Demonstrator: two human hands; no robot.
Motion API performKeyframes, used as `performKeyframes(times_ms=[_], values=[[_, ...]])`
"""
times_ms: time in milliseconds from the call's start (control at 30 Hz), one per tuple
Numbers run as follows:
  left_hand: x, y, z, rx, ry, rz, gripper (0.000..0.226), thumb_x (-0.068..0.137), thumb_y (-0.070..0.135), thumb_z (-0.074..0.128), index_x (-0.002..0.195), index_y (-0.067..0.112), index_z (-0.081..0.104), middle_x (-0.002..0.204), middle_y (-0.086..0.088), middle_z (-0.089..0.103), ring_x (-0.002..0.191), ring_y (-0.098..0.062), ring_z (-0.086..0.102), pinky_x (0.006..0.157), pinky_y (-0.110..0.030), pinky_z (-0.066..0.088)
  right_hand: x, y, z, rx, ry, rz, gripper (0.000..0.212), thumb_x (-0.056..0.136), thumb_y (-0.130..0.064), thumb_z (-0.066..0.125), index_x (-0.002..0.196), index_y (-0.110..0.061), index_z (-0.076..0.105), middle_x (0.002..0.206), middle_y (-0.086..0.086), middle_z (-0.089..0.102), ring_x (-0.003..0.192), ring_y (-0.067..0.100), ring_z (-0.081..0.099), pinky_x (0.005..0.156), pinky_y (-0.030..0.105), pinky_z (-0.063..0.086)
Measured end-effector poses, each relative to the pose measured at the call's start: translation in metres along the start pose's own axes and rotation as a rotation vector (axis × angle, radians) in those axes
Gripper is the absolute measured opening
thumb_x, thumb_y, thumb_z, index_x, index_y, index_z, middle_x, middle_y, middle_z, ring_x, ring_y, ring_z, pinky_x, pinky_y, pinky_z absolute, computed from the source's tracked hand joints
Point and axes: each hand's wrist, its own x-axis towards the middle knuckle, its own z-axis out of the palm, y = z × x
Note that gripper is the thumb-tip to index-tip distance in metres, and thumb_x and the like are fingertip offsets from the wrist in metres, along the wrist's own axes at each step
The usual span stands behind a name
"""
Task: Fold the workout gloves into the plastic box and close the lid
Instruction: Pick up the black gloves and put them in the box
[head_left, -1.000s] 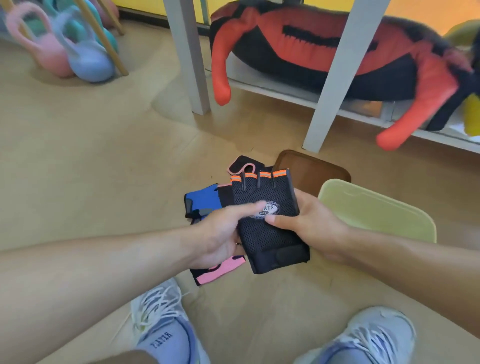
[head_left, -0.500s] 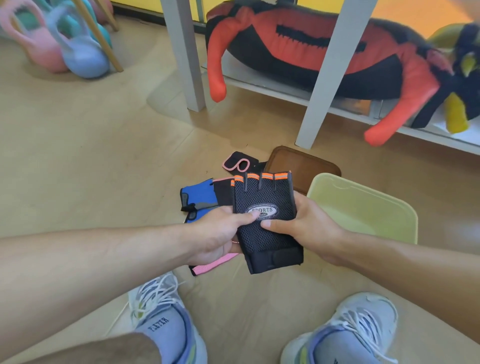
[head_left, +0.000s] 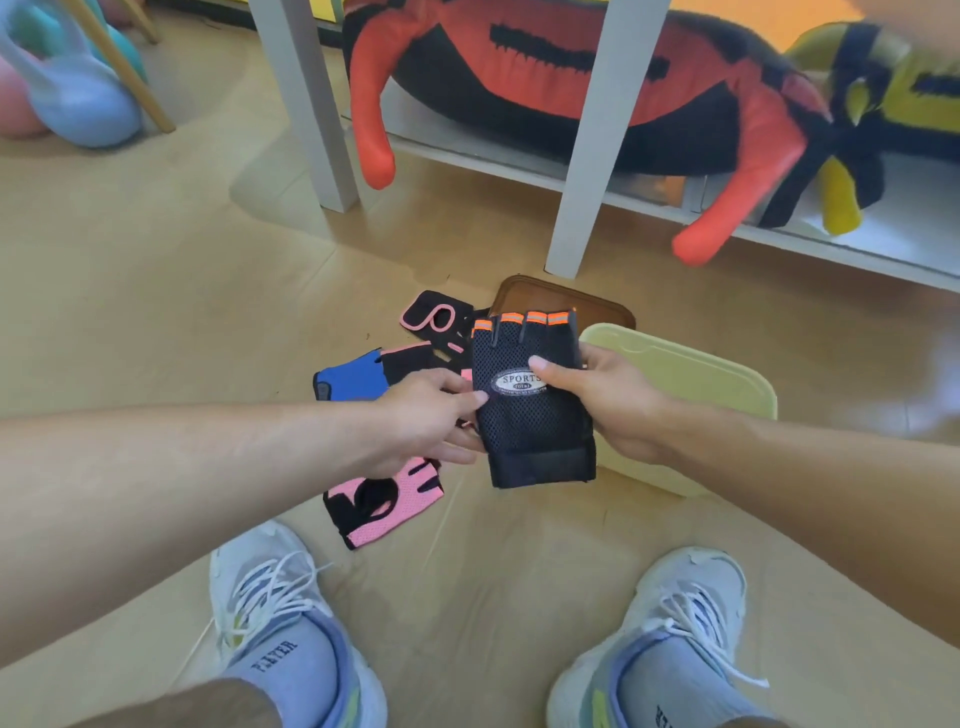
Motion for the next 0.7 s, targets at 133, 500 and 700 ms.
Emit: performKeyframes(times_ms=[133, 500, 700], values=[[0.015, 0.006, 0.003, 0.393, 0.008, 0.033, 0.047, 0.098, 0.035, 0.064, 0.139, 0.019, 0.049, 0.128, -0.011, 0.068, 0.099, -0.027, 0.071, 0.082, -0.038, 0.056, 0.013, -0.025, -0.033, -0.321, 0.287, -0.247, 0.029, 0.090, -0.027, 0.078, 0.084, -0.016, 0.051, 0.077, 0.004, 0.063, 0.067, 0.017, 0.056, 0.067, 0.033, 0.044], [0.007, 0.018, 0.042, 1.393, -0.312, 0.339, 0.089, 0.099, 0.046, 0.058, 0.163, 0.037, -0.003, 0.147, -0.004, 0.046, 0.070, -0.013, 0.048, 0.073, -0.032, 0.039, 0.013, 0.057, -0.064, -0.923, 0.016, -0.053, 0.035, 0.086, -0.028, 0.081, 0.081, -0.020, 0.047, 0.087, 0.004, 0.073, 0.077, 0.027, 0.057, 0.064, 0.034, 0.039], [0.020, 0.000, 0.038, 1.404, -0.335, 0.317, 0.094, 0.097, 0.048, 0.061, 0.164, 0.034, -0.003, 0.147, -0.005, 0.050, 0.127, -0.027, 0.054, 0.081, -0.032, 0.042, 0.026, 0.056, -0.053, -0.776, -0.198, -0.004, 0.021, 0.088, -0.024, 0.081, 0.105, -0.018, 0.070, 0.091, -0.005, 0.078, 0.080, 0.011, 0.070, 0.076, 0.028, 0.052]])
